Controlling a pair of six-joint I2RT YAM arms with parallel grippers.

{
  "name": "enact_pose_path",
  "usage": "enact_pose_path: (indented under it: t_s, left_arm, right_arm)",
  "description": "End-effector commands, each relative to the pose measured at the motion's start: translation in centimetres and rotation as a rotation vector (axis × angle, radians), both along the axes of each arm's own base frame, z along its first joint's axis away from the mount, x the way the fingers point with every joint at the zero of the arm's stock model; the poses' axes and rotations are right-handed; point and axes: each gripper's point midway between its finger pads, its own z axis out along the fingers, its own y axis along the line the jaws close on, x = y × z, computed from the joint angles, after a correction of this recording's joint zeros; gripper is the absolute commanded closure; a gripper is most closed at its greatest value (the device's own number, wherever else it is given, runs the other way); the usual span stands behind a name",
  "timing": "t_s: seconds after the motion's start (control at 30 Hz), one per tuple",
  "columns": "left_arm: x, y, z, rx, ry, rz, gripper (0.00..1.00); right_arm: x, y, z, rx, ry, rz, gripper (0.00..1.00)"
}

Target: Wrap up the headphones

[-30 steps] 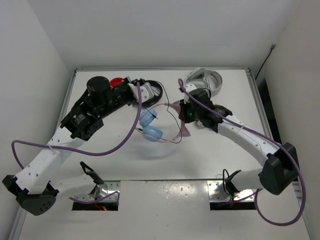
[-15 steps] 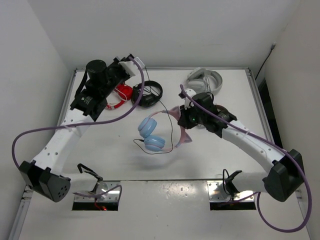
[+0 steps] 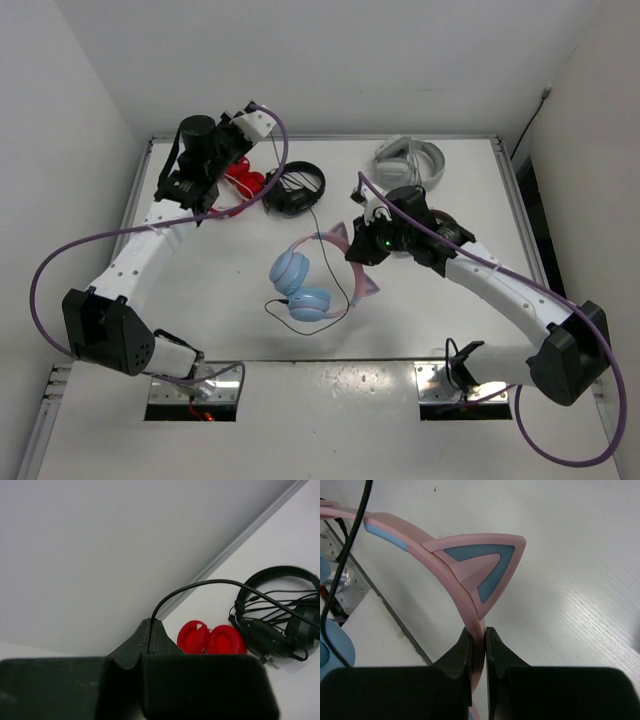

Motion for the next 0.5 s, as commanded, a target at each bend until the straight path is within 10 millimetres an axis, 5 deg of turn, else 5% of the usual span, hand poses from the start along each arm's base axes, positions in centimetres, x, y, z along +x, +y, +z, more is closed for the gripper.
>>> enact_pose_path:
  t_s: [0.0, 0.47]
  left_arm:
    - [1.3, 2.4, -0.7, -0.043, -0.016, 0.079, 1.00]
    - [2.1, 9.0, -7.9, -0.059, 0.104, 0.239, 1.00]
  right_arm:
    - [0.0, 1.9, 5.3, 0.139, -0.087, 0.074, 1.00]
    - [0.2, 2.4, 9.5, 0.229, -0.092, 0.094, 1.00]
